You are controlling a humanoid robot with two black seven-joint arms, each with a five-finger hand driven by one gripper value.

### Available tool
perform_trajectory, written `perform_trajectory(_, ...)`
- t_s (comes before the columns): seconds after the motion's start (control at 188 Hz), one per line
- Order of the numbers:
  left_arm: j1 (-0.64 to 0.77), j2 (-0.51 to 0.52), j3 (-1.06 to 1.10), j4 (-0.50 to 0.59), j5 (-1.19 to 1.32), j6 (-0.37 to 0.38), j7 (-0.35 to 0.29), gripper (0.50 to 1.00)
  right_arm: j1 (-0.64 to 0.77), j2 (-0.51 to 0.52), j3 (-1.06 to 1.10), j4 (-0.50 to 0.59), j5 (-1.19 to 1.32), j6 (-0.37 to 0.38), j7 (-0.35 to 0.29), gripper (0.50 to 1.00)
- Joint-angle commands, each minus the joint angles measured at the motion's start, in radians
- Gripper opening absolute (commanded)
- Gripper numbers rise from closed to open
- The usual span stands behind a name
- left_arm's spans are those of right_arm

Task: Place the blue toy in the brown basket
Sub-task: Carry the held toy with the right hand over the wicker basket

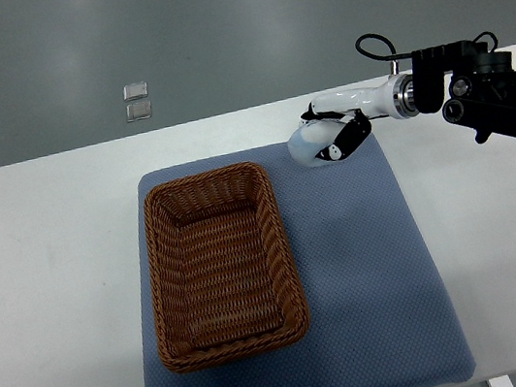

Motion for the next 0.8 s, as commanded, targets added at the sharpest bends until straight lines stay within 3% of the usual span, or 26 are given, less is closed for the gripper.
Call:
perform_trajectory(0.0,0.0,0.0,0.0,0.001,0.0,0.0,0.0,1.0,0.036,0.009,0.0,0.041,0.025,0.013,-0.002,0.5)
perform_trajectory(0.261,0.0,0.0,0.001,-0.004,0.0,-0.001,0.0,1.0,0.083,0.142,-0.015,0.075,0.038,0.023,-0.004,0.5)
perform_trajectory(0.793,0.002,0.0,0.001,-0.006,0.0,-0.001,0.0,1.0,0.066,0.423,-0.086,-0.05,0.034,0.002,-0.002,0.5)
